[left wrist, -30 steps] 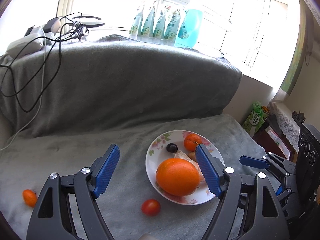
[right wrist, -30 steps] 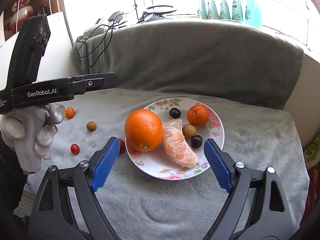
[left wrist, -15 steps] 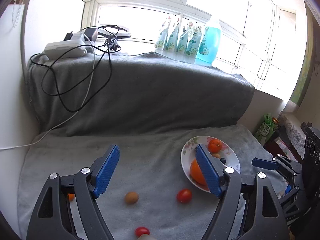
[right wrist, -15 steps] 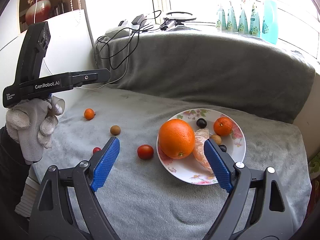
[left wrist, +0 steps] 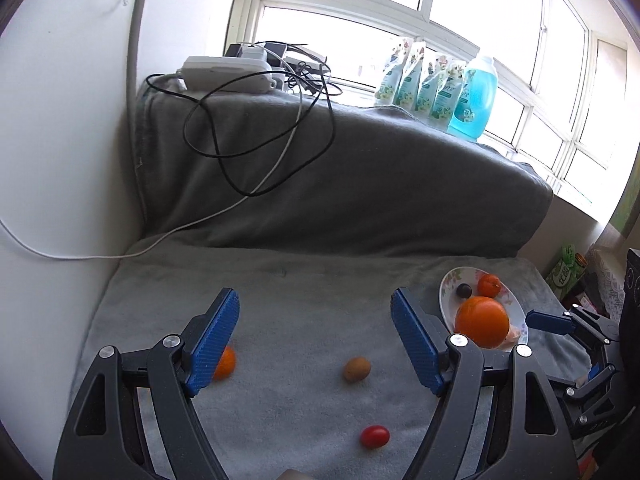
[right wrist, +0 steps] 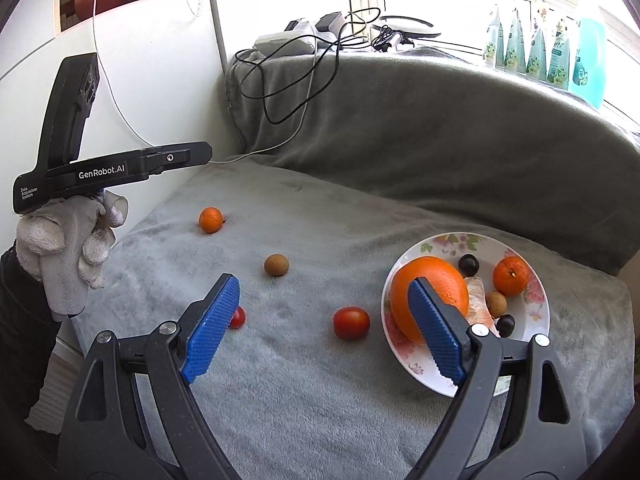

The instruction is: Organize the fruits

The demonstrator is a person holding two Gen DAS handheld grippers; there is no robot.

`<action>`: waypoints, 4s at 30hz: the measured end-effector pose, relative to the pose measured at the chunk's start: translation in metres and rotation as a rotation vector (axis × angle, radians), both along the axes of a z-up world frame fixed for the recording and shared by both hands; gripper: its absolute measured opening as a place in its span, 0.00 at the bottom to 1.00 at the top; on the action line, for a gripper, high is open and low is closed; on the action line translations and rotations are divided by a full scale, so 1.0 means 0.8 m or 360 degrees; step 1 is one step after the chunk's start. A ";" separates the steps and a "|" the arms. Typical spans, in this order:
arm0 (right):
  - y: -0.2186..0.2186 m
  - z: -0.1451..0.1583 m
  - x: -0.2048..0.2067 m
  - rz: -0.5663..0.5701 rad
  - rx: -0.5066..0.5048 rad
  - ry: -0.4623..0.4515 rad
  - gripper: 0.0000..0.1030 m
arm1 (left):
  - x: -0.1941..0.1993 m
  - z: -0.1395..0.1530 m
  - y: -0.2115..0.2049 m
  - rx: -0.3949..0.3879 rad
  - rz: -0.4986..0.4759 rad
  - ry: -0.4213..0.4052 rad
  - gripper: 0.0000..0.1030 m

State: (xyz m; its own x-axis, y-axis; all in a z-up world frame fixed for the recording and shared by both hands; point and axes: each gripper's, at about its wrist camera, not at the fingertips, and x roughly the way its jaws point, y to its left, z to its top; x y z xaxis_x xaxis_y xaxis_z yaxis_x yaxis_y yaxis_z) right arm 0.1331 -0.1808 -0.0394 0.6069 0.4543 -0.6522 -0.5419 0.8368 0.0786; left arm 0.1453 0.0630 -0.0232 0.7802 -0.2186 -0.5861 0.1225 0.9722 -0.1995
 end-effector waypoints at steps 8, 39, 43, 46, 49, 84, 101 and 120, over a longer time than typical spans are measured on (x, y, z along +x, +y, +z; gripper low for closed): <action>0.038 -0.014 0.019 0.0064 -0.0029 0.0056 0.86 | -0.003 -0.023 0.041 -0.0002 0.0114 0.0034 0.76; 0.130 -0.105 0.090 0.0157 -0.0194 0.0332 0.43 | 0.026 -0.120 0.073 0.0055 0.0170 0.0265 0.46; 0.132 -0.111 0.095 0.0151 -0.0210 0.0345 0.38 | 0.030 -0.124 0.075 0.0059 0.0175 0.0277 0.45; 0.133 -0.113 0.095 0.0150 -0.0221 0.0349 0.37 | 0.036 -0.126 0.073 0.0045 0.0170 0.0282 0.45; 0.135 -0.116 0.095 0.0153 -0.0227 0.0354 0.37 | 0.036 -0.126 0.071 0.0049 0.0161 0.0281 0.45; 0.100 -0.072 0.056 0.0115 -0.0121 0.0207 0.29 | 0.022 -0.108 0.055 -0.0006 0.0089 0.0231 0.34; -0.034 -0.013 0.007 -0.0140 0.0044 0.0089 0.29 | 0.017 -0.057 -0.030 -0.0053 -0.0128 0.0109 0.34; -0.126 -0.027 -0.005 -0.0357 0.0066 0.0120 0.29 | 0.042 -0.025 -0.151 -0.0057 -0.0411 0.0044 0.34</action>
State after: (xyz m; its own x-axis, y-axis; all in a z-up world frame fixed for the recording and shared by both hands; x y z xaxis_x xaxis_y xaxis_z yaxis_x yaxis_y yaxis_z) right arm 0.1290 -0.2814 -0.0613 0.6458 0.3409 -0.6832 -0.3342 0.9307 0.1486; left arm 0.1789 -0.0576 -0.0432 0.6796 -0.4294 -0.5948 0.3595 0.9017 -0.2403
